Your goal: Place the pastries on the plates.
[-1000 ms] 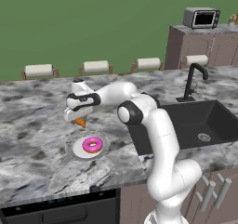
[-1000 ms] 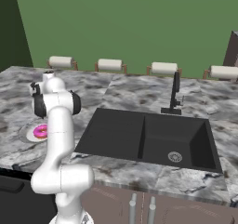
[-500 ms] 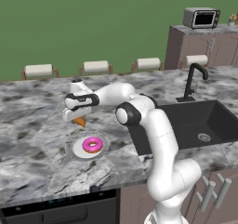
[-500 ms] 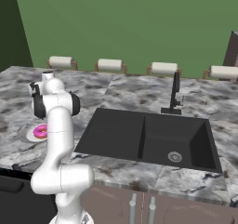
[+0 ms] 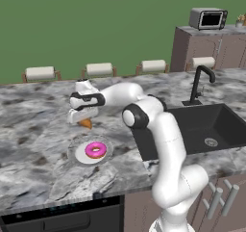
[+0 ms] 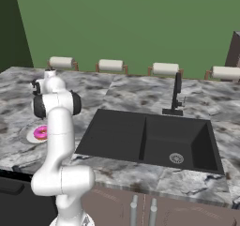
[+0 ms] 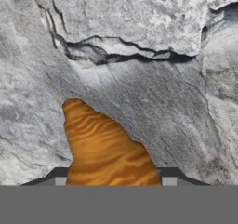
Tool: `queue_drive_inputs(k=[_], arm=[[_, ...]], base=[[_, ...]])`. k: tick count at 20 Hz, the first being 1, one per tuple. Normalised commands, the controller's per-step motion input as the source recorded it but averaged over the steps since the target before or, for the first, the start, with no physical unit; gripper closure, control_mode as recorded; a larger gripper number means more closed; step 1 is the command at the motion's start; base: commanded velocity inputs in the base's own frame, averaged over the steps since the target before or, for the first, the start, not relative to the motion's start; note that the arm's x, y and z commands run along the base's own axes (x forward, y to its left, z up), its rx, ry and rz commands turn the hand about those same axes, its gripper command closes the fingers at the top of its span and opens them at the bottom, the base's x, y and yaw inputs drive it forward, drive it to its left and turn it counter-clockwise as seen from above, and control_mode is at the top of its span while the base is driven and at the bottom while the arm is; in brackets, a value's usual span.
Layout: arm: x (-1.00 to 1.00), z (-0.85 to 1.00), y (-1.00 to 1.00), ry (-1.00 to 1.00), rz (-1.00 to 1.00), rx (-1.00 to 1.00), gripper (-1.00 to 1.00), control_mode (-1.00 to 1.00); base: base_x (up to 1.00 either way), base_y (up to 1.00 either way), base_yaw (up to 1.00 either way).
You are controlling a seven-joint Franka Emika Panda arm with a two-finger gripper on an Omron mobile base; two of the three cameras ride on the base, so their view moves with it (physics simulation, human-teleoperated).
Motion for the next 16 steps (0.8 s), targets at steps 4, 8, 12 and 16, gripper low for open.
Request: queue_drive_inputs(k=[4,8,12,16], arm=[[-0.66,0.04,-0.99,0.00,-0.01,0.14,1.00,-1.00],[-0.63,0.00,-0.99,0.03,-0.10,0.22,1.00,-1.00],[-0.53,0.04,-0.84,0.20,-0.12,0.12,1.00,-1.00],[-0.24,0.00,-0.50,0.27,-0.07,0.01,1.00,-1.00]], base=[[0.00,0.00,0.00],[0.00,0.00,0.00],[0.00,0.00,0.00],[0.00,0.00,0.00]])
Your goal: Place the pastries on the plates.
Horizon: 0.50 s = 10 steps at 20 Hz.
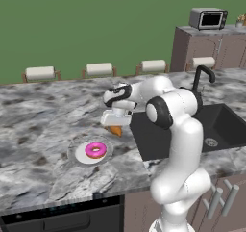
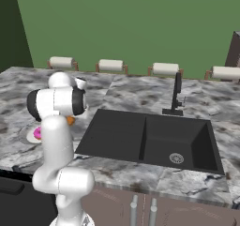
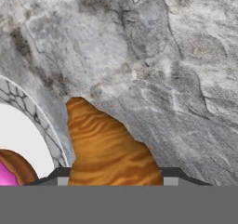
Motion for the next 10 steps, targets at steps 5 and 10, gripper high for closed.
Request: queue_drive_inputs(k=[5,10], arm=[[-0.12,0.25,-0.27,0.23,-0.10,0.00,1.00,-1.00],[-0.27,0.29,-0.42,0.23,-0.11,0.00,1.00,-1.00]], base=[[0.00,0.00,0.00],[0.00,0.00,0.00]])
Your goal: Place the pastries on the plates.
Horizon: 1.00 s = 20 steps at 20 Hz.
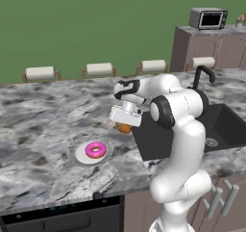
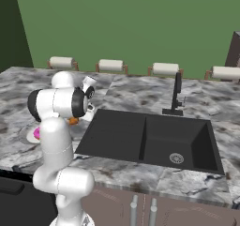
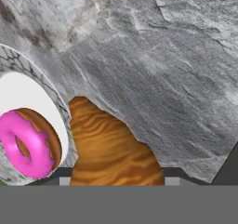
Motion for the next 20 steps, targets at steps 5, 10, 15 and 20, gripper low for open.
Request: queue_drive_inputs(k=[5,10,15,20], arm=[[-0.46,0.03,-0.31,0.24,-0.21,-0.02,1.00,-1.00],[-0.32,0.07,0.00,0.05,-0.19,-0.20,1.00,-1.00],[-0.49,0.12,-0.03,0.01,-0.11,-0.25,1.00,-1.00],[-0.60,0.39,-0.08,0.00,-0.11,-0.21,1.00,-1.00]], base=[[0.00,0.00,0.00],[0.00,0.00,0.00],[0.00,0.00,0.00],[0.00,0.00,0.00]])
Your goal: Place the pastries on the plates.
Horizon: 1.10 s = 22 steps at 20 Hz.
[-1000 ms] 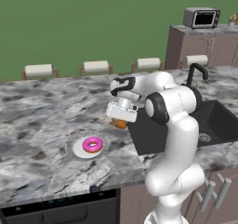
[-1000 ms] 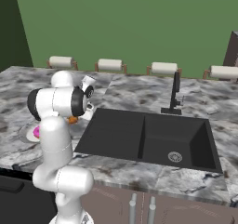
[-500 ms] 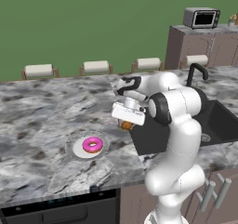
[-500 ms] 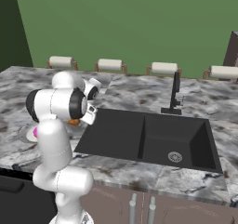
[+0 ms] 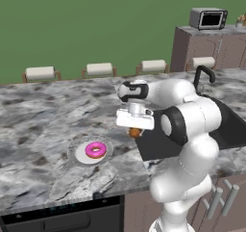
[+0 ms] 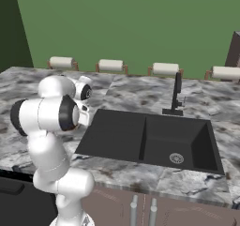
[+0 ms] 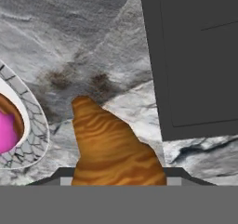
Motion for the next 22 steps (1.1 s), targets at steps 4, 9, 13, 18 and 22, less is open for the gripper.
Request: queue_drive_inputs(k=[4,9,13,18,22], arm=[[-0.77,0.57,-0.15,-0.04,-0.04,-0.18,1.00,-1.00],[-0.81,0.60,-0.22,-0.04,-0.02,-0.13,1.00,-1.00],[-0.49,0.67,-0.31,-0.08,0.00,-0.09,1.00,-1.00],[-0.39,0.70,-0.38,-0.07,0.02,-0.02,1.00,-1.00],[-0.40,0.58,-0.28,-0.06,0.07,0.00,1.00,-1.00]], base=[[0.00,0.00,0.00],[0.00,0.00,0.00],[0.00,0.00,0.00],[0.00,0.00,0.00],[0.00,0.00,0.00]])
